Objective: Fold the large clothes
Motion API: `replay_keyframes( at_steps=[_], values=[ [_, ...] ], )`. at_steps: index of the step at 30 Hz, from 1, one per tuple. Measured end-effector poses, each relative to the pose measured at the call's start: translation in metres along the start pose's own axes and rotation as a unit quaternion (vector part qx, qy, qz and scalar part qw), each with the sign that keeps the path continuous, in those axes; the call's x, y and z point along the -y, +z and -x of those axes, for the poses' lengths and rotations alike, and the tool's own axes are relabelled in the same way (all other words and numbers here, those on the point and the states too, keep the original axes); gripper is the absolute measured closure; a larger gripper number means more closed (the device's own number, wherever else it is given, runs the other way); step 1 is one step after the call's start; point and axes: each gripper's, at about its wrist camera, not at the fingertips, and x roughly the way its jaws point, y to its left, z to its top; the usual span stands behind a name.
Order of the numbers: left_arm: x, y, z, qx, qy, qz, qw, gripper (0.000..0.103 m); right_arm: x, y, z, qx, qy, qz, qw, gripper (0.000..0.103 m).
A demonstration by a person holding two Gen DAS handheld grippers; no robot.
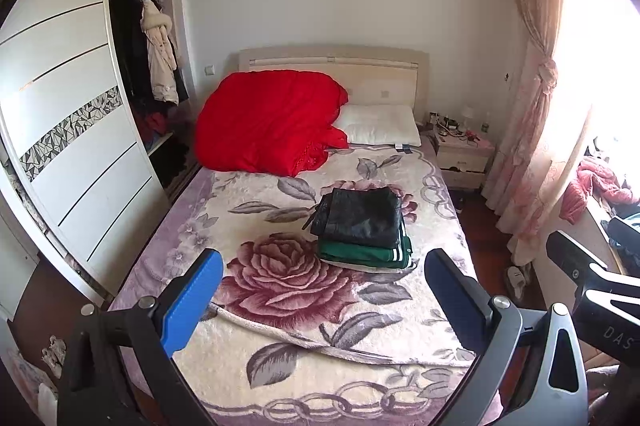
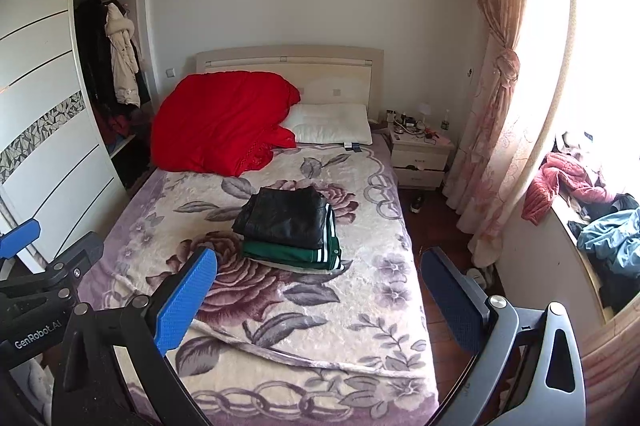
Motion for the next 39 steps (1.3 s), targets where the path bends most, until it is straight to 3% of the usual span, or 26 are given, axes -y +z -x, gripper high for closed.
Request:
replay_keyframes(
  at_steps=[39],
  values=[
    [0.002, 0.008, 0.004, 0.016, 0.002, -0.001, 0.9999, 0.000, -0.014, 0.006, -0.006, 0.006, 0.001, 0.000, 1.000, 0.000]
  ],
)
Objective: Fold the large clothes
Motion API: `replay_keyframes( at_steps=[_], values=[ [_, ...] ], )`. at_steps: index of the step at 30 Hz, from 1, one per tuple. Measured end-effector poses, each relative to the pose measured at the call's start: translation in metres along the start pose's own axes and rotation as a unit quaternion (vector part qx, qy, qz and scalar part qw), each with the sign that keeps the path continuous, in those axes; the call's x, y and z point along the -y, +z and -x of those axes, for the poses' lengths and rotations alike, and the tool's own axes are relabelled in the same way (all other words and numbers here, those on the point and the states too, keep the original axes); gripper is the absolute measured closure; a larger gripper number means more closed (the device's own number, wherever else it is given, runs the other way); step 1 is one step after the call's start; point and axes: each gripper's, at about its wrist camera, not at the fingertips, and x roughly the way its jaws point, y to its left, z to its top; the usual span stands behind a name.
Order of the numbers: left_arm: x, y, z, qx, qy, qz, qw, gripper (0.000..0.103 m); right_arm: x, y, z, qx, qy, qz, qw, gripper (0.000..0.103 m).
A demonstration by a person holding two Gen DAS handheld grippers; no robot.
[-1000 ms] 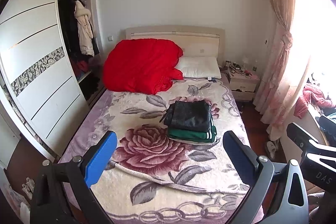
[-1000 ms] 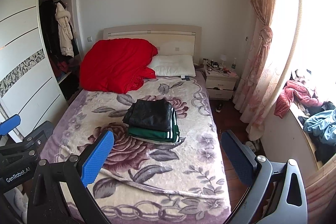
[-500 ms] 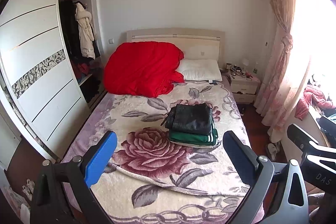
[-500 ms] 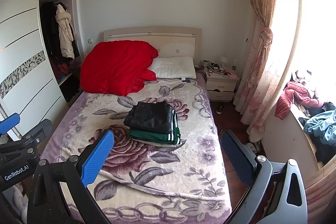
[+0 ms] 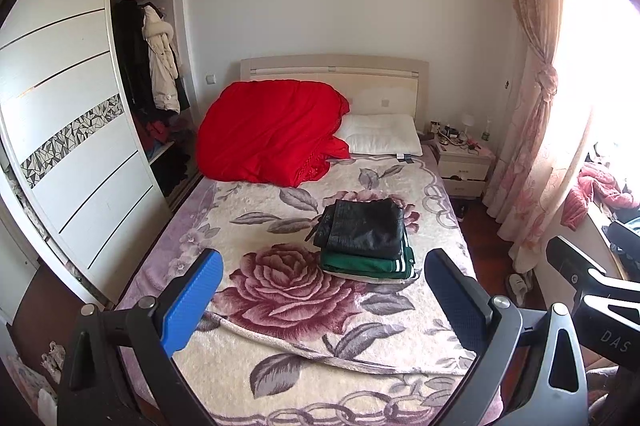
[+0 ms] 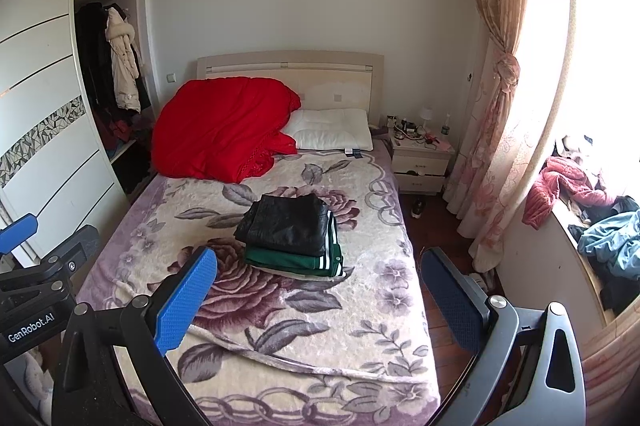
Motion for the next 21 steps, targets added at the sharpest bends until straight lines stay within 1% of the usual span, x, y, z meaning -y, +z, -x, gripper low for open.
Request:
replay_keyframes(
  at_steps=[6, 21],
  values=[
    [0.002, 0.004, -0.002, 0.000, -0.001, -0.002, 1.0000, 0.000, 0.000, 0.008, -0.004, 0.002, -0.002, -0.001, 1.000, 0.000],
    [0.002, 0.007, -0.003, 0.001, 0.001, 0.000, 1.0000, 0.000, -0.001, 0.012, -0.008, 0.004, -0.003, -0.001, 1.000, 0.000]
  ],
)
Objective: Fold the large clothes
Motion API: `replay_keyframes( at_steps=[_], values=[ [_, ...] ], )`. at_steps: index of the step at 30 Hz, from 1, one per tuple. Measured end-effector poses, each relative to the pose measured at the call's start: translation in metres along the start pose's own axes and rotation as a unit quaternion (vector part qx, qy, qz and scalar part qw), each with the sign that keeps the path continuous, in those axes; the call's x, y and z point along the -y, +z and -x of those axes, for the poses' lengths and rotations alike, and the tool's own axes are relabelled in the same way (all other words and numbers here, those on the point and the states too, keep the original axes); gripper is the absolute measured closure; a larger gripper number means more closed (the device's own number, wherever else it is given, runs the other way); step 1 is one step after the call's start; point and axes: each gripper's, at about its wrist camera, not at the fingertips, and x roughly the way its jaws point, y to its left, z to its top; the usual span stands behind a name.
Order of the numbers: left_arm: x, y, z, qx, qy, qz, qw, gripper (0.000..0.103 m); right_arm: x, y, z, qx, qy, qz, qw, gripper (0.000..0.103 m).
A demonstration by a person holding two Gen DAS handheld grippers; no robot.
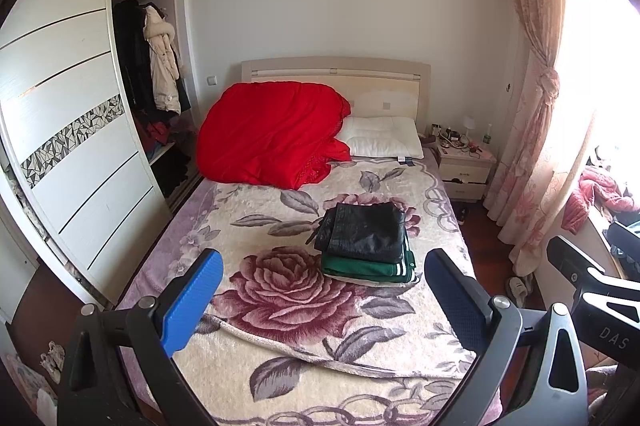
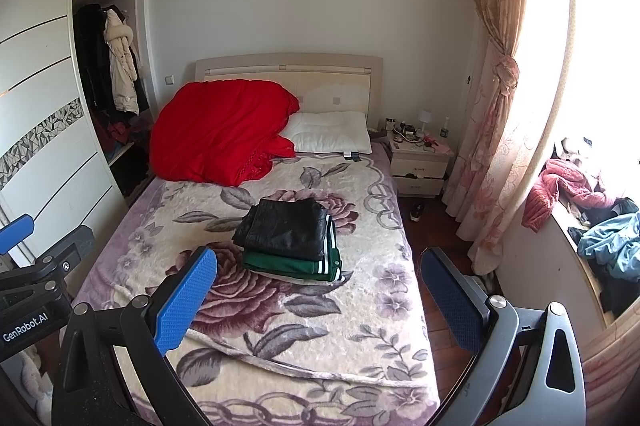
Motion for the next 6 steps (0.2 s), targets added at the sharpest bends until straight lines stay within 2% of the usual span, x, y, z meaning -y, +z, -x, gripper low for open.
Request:
replay_keyframes(
  at_steps=[6],
  values=[
    [-0.0025, 0.0062, -0.0008, 0.004, 0.004, 0.004, 1.0000, 0.000, -0.0016, 0.0061, -0.0059, -0.001, 0.000, 0.000, 1.000, 0.000]
  ],
)
